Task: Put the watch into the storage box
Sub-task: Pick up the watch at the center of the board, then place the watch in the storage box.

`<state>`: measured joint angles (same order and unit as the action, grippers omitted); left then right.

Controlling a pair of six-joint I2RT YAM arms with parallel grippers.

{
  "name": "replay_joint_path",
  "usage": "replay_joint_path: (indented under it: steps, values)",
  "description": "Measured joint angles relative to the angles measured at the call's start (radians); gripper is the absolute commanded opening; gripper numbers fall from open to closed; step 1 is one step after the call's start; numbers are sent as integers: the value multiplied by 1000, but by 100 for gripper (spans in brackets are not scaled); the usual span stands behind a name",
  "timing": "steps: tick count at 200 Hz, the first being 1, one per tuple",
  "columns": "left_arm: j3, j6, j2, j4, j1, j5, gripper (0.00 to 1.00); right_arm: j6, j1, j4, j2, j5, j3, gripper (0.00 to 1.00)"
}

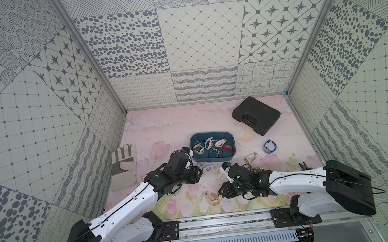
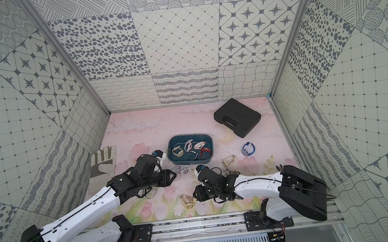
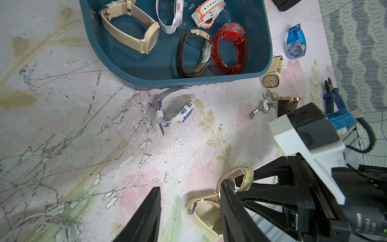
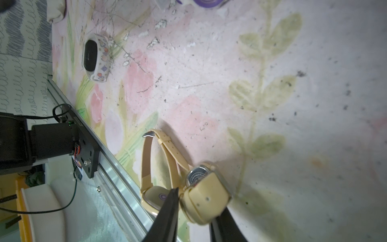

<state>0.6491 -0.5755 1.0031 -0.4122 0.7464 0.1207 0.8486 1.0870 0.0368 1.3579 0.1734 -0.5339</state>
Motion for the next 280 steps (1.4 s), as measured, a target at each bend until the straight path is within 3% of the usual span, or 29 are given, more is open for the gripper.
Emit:
replay_joint_path:
  steps: [39, 54, 85, 118, 185, 231, 280]
  values:
    - [-9, 0, -9, 0, 0, -2, 50, -8, 0, 11, 12, -1, -40, 12]
    - [-10, 0, -8, -2, 0, -5, 50, -23, 0, 29, 12, -2, -54, 0]
    - [-10, 0, -3, -5, 0, -11, 51, -46, -2, 106, 12, -4, -106, 0]
    - [-10, 0, -4, -12, 0, -20, 51, -124, -35, 307, 9, -48, -237, 0]
    - [-11, 0, -29, -44, 0, -34, 52, -346, -225, 697, 23, -145, -582, 0]
    - [-11, 0, -30, -51, 0, -34, 52, -471, -325, 804, 228, -158, -822, 0]
    - [-21, 0, -31, -51, 0, -30, 52, -564, -343, 907, 493, -185, -1057, 0]
